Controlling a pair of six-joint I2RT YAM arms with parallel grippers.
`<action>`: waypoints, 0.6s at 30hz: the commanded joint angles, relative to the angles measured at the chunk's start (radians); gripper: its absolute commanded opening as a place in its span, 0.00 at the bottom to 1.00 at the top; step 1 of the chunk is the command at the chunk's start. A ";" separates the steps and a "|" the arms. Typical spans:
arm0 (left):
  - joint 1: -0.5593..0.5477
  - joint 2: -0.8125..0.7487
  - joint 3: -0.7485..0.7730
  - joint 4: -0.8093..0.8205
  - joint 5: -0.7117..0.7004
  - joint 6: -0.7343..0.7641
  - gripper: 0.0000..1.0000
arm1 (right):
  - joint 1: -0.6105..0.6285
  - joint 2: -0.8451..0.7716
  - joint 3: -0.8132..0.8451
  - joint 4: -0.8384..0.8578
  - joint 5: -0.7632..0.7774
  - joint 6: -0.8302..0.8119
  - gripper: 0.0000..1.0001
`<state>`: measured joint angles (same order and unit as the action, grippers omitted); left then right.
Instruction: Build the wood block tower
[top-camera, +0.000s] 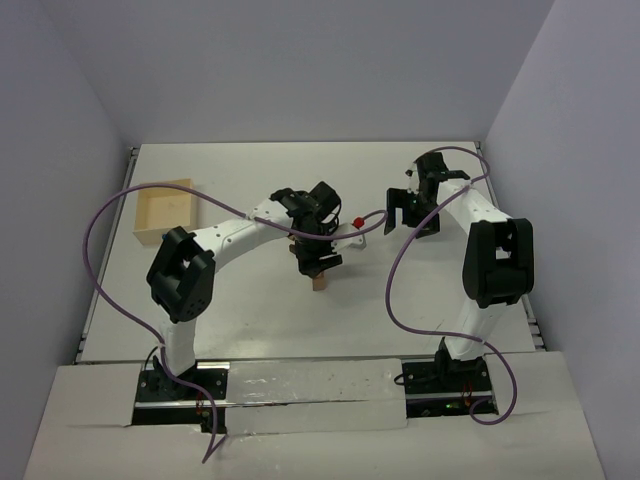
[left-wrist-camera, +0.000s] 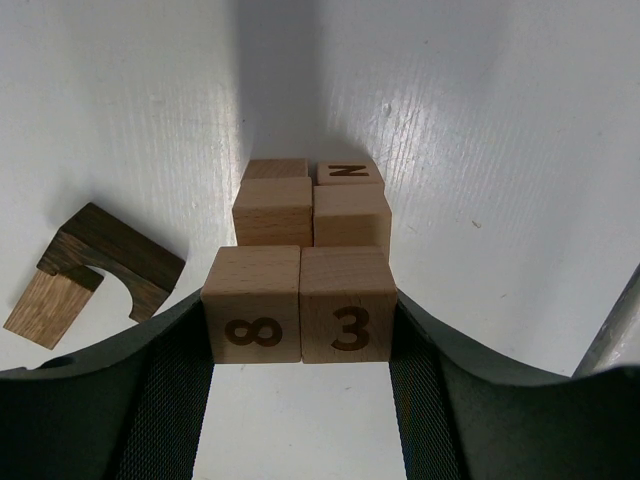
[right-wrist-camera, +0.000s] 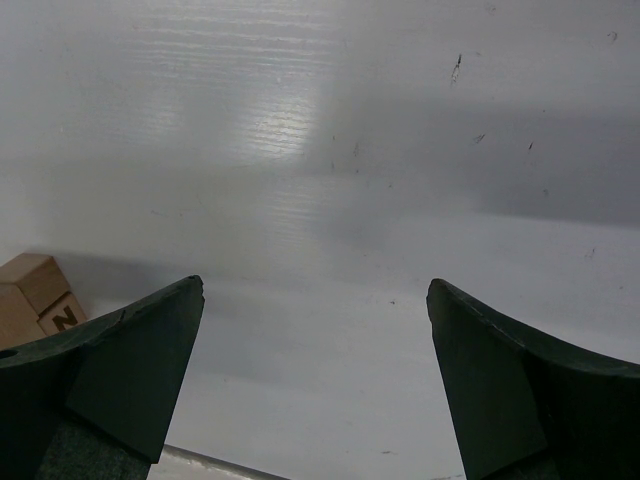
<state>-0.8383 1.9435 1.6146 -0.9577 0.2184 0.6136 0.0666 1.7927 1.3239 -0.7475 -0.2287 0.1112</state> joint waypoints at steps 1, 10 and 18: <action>-0.013 0.003 0.041 -0.007 0.001 0.000 0.49 | -0.010 -0.010 0.024 0.008 -0.006 0.005 1.00; -0.021 0.006 0.043 -0.003 0.002 0.001 0.52 | -0.013 -0.012 0.016 0.010 -0.007 0.002 1.00; -0.022 0.015 0.047 0.002 -0.002 0.005 0.55 | -0.014 -0.012 0.014 0.007 -0.011 0.001 1.00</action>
<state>-0.8520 1.9476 1.6146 -0.9577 0.2153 0.6143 0.0632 1.7927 1.3239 -0.7471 -0.2298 0.1108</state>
